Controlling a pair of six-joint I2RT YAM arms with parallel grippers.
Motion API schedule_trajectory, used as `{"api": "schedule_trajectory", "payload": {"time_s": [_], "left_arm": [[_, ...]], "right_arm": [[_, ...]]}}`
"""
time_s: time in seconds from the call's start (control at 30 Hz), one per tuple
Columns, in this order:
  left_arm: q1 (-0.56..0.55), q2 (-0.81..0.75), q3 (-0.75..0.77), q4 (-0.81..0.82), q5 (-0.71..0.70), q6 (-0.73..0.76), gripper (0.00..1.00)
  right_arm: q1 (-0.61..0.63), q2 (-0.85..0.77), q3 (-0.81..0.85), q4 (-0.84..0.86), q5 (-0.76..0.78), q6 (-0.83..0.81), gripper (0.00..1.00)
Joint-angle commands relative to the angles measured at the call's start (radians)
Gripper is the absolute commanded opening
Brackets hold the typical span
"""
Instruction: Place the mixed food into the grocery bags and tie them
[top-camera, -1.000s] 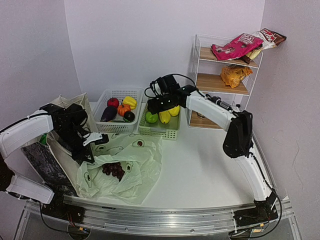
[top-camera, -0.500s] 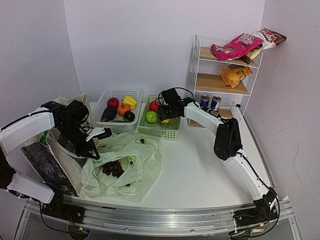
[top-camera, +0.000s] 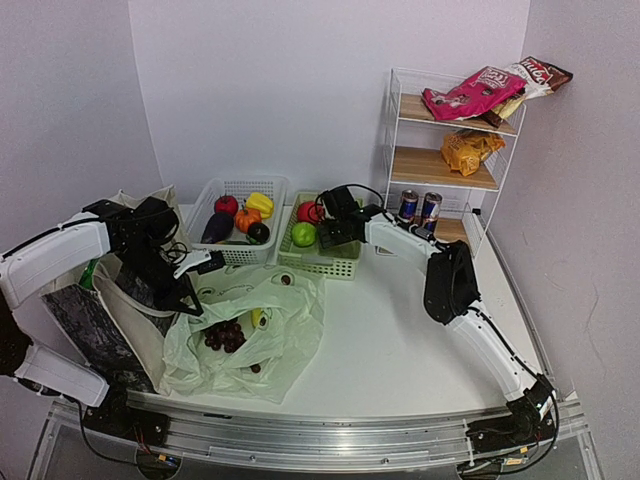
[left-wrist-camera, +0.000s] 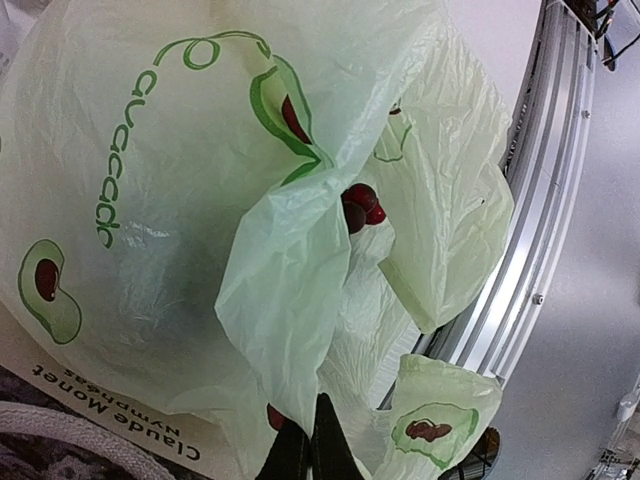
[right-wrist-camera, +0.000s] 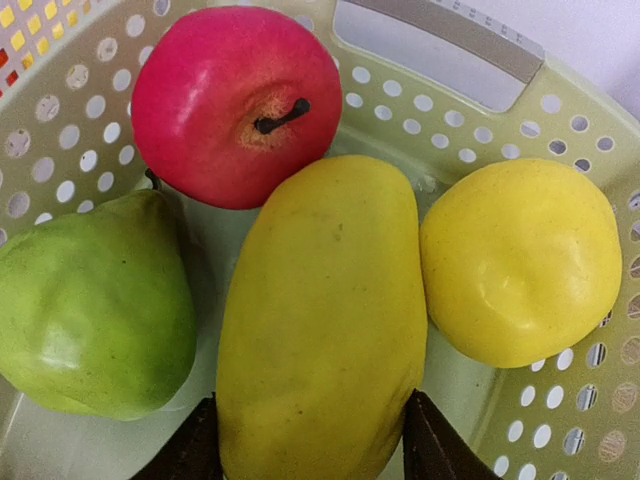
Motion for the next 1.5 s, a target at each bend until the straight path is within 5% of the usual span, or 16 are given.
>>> {"api": "schedule_trajectory", "payload": {"time_s": [0.0,0.63,1.27,1.47], "left_arm": [[0.003,0.016,0.055,0.025,0.030,-0.011,0.00],[0.003,0.046,0.093,0.025,0.033,-0.014,0.00],[0.004,0.050,0.175,0.117,0.051,-0.184,0.00],[0.004,0.054,0.230,0.129,0.054,-0.289,0.00]], "right_arm": [[-0.047,-0.008,0.013,0.039,-0.043,-0.051,0.45],[-0.063,-0.027,0.018,0.084,-0.238,-0.276,0.21],[-0.001,-0.418,-0.203,0.124,-0.053,-0.247,0.00],[0.094,-0.759,-0.523,0.122,-0.317,-0.247,0.00]]}}
